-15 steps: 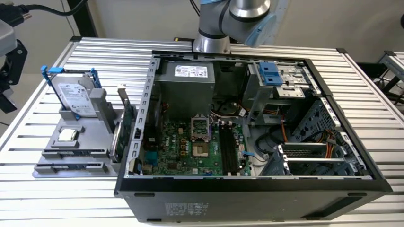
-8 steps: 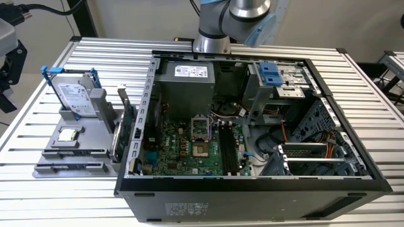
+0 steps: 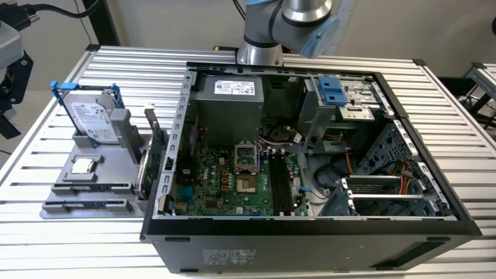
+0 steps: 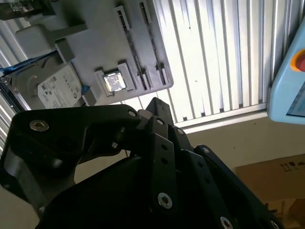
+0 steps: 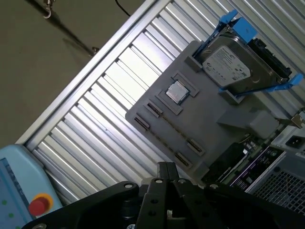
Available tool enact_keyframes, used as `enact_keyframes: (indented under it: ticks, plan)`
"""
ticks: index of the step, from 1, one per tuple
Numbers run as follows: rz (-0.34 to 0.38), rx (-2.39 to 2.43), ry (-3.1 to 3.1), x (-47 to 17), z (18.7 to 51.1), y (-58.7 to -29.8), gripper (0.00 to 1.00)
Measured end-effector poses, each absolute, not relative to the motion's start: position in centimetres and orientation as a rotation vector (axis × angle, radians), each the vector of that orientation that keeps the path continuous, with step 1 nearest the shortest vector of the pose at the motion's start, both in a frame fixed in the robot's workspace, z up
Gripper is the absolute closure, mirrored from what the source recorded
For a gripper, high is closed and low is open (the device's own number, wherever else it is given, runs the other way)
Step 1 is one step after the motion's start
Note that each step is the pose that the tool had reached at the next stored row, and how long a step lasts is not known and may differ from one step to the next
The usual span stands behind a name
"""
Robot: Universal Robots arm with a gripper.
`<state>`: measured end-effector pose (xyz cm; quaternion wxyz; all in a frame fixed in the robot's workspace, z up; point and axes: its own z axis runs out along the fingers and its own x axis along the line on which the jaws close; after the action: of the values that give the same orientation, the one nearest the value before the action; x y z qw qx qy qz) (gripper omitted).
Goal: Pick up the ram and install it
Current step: 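Pick up the ram and move it above insertion slot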
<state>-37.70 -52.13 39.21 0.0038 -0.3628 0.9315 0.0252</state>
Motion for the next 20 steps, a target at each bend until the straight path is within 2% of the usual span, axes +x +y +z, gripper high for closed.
enact_keyframes:
  ticks: [20]
  plan:
    - [0.079,-1.294,2.856,-37.71,39.21,-52.12,1.0]
